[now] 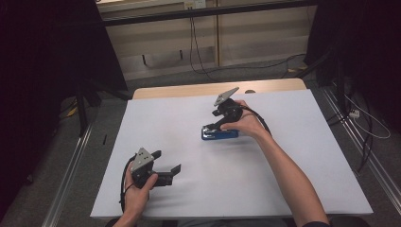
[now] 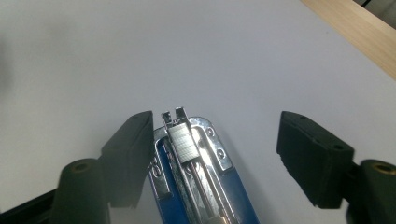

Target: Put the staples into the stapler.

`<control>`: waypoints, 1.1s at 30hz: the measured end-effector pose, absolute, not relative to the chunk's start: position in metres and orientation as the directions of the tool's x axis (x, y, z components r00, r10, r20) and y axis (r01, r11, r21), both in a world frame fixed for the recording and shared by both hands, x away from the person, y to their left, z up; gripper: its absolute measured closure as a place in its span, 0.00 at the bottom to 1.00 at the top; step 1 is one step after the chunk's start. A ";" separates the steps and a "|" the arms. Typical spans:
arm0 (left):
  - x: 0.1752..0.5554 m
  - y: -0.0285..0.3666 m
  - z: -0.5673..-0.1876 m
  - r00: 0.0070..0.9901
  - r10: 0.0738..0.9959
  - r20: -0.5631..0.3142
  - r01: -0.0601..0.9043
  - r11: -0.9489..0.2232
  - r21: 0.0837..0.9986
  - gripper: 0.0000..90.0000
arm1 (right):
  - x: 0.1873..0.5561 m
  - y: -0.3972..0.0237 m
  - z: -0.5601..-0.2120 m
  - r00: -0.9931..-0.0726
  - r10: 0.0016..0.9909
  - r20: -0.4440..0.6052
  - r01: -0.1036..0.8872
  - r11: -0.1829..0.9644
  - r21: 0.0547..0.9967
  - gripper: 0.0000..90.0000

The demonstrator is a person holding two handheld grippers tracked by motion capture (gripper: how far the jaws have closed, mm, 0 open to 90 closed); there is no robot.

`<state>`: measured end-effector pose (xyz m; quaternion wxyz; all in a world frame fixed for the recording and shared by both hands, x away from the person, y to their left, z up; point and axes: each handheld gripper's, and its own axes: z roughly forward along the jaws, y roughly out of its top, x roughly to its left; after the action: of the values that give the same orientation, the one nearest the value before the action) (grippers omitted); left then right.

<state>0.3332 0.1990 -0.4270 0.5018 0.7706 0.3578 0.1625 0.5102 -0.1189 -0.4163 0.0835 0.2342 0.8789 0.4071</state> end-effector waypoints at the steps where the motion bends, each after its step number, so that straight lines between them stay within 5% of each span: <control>1: 0.333 0.199 -0.427 0.691 0.715 -0.108 0.389 -0.243 0.889 0.05 | 0.509 -0.120 -0.416 -0.869 0.493 0.047 0.352 0.548 0.759 0.26; 7: 0.333 0.200 -0.427 0.691 0.714 -0.108 0.386 -0.238 0.891 0.05 | 0.501 -0.122 -0.419 -0.833 0.551 0.051 0.381 0.504 0.775 0.15; 33: 0.334 0.201 -0.427 0.688 0.718 -0.105 0.387 -0.241 0.890 0.05 | 0.467 -0.155 -0.417 -0.654 0.752 0.077 0.447 0.304 0.841 0.06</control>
<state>0.3340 0.2011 -0.4271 0.5006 0.7704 0.3587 0.1651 0.4675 -0.1553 -0.4173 0.1688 0.3799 0.7895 0.4516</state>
